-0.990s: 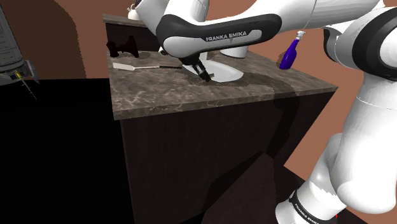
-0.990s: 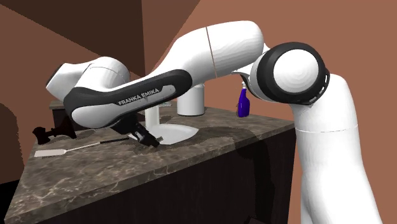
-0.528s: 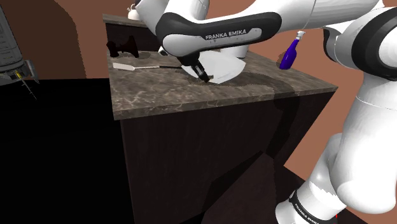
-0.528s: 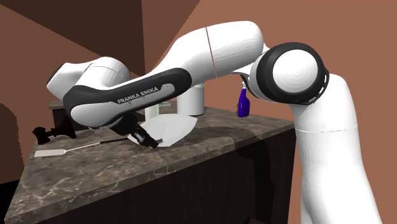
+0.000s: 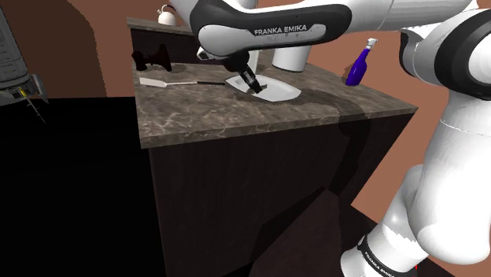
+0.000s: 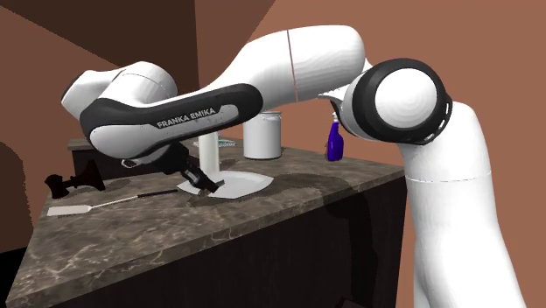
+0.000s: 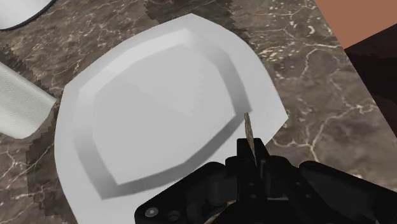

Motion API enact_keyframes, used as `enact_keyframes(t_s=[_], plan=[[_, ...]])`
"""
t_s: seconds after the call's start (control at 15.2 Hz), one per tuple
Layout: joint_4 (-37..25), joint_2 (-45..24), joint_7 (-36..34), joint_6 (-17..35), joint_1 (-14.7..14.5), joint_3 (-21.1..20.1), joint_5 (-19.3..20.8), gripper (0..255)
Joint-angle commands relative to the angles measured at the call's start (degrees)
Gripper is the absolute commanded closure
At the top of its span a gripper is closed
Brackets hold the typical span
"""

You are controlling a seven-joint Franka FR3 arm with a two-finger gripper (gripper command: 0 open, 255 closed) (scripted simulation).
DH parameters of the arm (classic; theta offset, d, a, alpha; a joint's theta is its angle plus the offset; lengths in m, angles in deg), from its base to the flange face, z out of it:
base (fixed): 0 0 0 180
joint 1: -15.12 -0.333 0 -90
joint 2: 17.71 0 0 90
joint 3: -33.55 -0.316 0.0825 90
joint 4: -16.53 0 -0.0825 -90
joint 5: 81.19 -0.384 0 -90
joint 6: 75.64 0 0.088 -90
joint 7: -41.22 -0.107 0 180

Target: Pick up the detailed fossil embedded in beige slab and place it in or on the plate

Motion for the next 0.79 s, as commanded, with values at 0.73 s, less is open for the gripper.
enact_keyframes(t_s=[0.73], plan=[[-7.9, -1.1, 7.5, -3.2, 1.5, 1.5, 3.0, 255]])
